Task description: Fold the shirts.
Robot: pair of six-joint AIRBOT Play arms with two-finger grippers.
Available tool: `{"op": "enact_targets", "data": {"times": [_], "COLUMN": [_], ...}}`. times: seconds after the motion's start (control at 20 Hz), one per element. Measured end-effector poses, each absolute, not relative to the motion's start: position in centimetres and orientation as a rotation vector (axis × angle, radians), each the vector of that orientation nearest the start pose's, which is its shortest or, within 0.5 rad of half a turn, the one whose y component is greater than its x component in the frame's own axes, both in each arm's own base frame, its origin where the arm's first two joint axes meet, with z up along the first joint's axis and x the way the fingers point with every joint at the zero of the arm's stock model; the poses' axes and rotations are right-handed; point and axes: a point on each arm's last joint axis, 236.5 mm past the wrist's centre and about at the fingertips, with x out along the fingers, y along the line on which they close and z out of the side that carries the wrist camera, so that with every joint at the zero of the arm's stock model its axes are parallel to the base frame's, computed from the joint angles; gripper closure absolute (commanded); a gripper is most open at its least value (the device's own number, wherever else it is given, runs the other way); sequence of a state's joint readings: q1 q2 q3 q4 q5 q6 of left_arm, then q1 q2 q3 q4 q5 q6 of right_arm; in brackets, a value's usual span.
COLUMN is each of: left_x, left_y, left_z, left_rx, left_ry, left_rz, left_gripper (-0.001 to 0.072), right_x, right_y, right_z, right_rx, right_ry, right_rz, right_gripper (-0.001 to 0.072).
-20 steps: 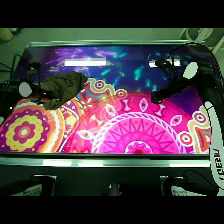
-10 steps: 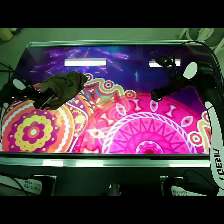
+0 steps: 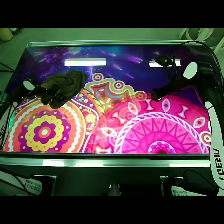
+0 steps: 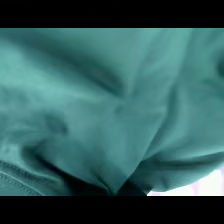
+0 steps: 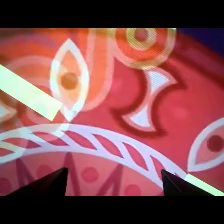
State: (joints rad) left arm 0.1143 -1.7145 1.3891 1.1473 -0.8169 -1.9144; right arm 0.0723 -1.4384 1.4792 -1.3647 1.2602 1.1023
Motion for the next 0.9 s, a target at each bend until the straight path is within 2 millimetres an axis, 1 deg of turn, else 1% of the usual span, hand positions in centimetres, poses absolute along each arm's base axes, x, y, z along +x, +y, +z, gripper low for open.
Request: {"op": "enact_targets", "data": {"times": [0.05,0.1,0.15,0.2,0.25,0.3,0.35,0.4,0.45,0.5,0.6,0.65,0.7,0.75,0.8,0.85,0.9], "left_x": [52.7,53.3,53.9,54.1,53.7,52.8,51.4,49.6,47.4,45.1,40.3,38.2,36.6,35.4,34.7,34.4,34.3], "left_y": [-1.2,-1.4,-1.7,-2.2,-3.0,-4.1,-5.5,-7.1,-9.1,-11.0,-14.6,-16.3,-17.8,-19.4,-21.0,-22.6,-24.1], "left_z": [-3.9,-1.3,2.3,6.3,10.8,15.2,20.2,24.6,29.0,32.8,39.2,41.4,42.6,43.0,42.6,41.5,40.0], "left_rx": [-0.770,-0.729,-0.673,-0.617,-0.560,-0.512,-0.469,-0.434,-0.405,-0.387,-0.374,-0.373,-0.374,-0.374,-0.374,-0.373,-0.367], "left_ry": [1.053,0.996,0.919,0.841,0.756,0.674,0.577,0.490,0.396,0.311,0.152,0.096,0.066,0.058,0.069,0.094,0.129], "left_rz": [0.147,0.106,0.056,0.006,-0.047,-0.097,-0.150,-0.201,-0.262,-0.322,-0.443,-0.500,-0.549,-0.598,-0.638,-0.673,-0.698], "left_gripper": [0.0677,0.0677,0.0677,0.0677,0.0677,0.0677,0.0677,0.0677,0.0677,0.0677,0.0677,0.0677,0.0677,0.0677,0.0677,0.0677,0.0677], "right_x": [43.4,43.5,43.6,43.9,44.1,44.4,44.6,44.7,44.7,44.4,43.0,42.0,40.8,39.3,37.9,36.5,35.3], "right_y": [7.8,7.8,7.8,7.6,7.4,7.0,6.7,6.3,5.9,5.6,5.1,4.8,4.7,4.4,4.3,4.1,3.9], "right_z": [5.8,6.2,7.0,8.2,9.5,11.4,13.6,16.4,19.0,22.1,28.5,31.3,34.2,36.7,38.6,40.1,41.0], "right_rx": [-0.281,-0.292,-0.305,-0.320,-0.340,-0.363,-0.385,-0.409,-0.426,-0.442,-0.464,-0.475,-0.479,-0.483,-0.485,-0.487,-0.489], "right_ry": [1.145,1.136,1.119,1.088,1.056,1.012,0.959,0.891,0.827,0.751,0.587,0.515,0.439,0.372,0.324,0.287,0.265], "right_rz": [0.479,0.485,0.487,0.482,0.474,0.454,0.432,0.406,0.382,0.355,0.302,0.279,0.257,0.236,0.223,0.211,0.200], "right_gripper": [0.0185,0.0182,0.0182,0.0181,0.0181,0.0181,0.0181,0.0181,0.0181,0.0181,0.0181,0.0181,0.0181,0.0181,0.0181,0.0181,0.0181]}}
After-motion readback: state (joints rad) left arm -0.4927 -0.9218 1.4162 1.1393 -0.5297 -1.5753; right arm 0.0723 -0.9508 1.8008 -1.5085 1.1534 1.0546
